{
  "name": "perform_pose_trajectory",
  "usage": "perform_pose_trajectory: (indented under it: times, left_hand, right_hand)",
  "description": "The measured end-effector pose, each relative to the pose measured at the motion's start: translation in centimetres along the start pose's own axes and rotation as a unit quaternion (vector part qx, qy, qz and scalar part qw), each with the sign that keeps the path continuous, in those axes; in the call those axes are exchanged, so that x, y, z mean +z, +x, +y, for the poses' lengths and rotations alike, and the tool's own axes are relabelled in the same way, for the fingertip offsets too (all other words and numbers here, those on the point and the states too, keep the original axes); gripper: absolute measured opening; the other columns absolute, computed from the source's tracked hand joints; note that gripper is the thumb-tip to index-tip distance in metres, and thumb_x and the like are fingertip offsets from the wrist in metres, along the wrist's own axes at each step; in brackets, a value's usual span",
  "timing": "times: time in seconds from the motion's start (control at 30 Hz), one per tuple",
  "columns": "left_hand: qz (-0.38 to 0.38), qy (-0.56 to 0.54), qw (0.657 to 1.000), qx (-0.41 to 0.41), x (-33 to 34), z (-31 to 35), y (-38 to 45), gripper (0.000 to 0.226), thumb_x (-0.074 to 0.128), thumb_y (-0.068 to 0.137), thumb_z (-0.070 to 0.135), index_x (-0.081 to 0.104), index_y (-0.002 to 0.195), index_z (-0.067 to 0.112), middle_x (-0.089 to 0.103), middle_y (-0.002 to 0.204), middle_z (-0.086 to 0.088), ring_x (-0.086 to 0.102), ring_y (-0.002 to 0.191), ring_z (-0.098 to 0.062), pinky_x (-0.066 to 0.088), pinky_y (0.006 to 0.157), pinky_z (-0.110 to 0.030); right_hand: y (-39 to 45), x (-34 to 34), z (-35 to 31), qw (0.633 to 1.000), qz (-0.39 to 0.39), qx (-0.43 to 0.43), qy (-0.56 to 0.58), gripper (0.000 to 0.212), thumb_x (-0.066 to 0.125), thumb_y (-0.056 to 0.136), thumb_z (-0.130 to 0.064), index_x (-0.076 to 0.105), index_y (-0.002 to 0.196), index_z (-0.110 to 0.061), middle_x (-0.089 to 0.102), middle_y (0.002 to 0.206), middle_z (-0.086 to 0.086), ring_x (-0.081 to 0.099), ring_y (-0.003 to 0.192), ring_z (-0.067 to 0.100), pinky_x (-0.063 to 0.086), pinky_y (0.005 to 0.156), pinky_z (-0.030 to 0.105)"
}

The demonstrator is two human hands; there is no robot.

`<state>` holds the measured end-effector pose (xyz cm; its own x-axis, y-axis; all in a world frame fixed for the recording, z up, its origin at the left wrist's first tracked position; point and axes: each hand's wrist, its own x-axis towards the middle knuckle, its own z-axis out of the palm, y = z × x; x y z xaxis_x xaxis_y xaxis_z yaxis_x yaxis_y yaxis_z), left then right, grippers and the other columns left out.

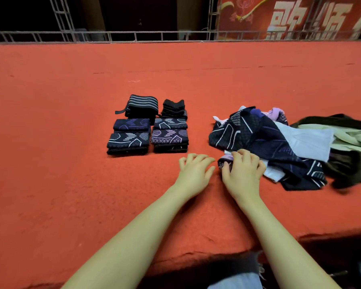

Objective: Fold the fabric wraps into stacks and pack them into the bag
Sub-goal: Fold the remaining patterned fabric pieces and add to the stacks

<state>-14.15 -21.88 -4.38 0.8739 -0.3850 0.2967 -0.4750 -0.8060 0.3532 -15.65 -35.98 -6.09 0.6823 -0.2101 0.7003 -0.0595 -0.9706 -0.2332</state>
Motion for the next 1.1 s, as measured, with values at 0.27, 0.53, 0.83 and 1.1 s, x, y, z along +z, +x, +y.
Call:
perform_pose_trajectory:
  times: [0.27,0.53,0.83,1.1]
  left_hand:
    - [-0.027,-0.070,0.995,-0.059,1.7,1.2,0.6,0.034,0.039,0.101,0.035,0.051,0.132,0.033,0.050,0.136,0.012,0.038,0.121,-0.018,0.015,0.080,-0.028]
    - [0.041,-0.161,0.982,-0.091,0.6,-1.0,-1.7,0.022,0.048,0.098,0.031,0.062,0.115,0.029,0.058,0.122,0.011,0.045,0.114,-0.015,0.017,0.076,-0.023]
    - [0.116,-0.085,0.987,-0.071,-5.7,-6.2,-4.1,0.024,0.051,0.097,0.026,0.062,0.119,0.027,0.058,0.120,0.008,0.043,0.114,-0.015,0.016,0.078,-0.022]
    - [0.148,-0.066,0.980,-0.112,-6.7,-8.9,-7.1,0.025,0.055,0.090,0.036,0.062,0.108,0.019,0.058,0.113,0.004,0.046,0.110,-0.020,0.016,0.076,-0.026]
  right_hand:
    - [-1.3,0.6,1.9,0.995,-0.073,0.019,0.070,0.023,0.054,0.086,-0.036,0.070,0.080,-0.019,0.063,0.083,-0.001,0.053,0.084,0.030,0.018,0.075,0.035]
    - [-1.6,0.3,-0.7,0.985,-0.028,-0.060,0.158,0.028,0.046,0.088,-0.040,0.070,0.078,-0.029,0.058,0.074,-0.011,0.047,0.074,0.015,0.011,0.070,0.028]
    - [-1.6,0.1,-10.3,0.959,-0.028,-0.003,0.283,0.029,0.047,0.090,-0.043,0.072,0.082,-0.030,0.059,0.077,-0.011,0.050,0.076,0.009,0.014,0.075,0.028]
    - [-2.5,1.1,-14.2,0.946,-0.120,0.074,0.291,0.022,0.060,0.090,-0.036,0.073,0.079,-0.022,0.066,0.081,-0.004,0.058,0.088,0.016,0.021,0.076,0.034]
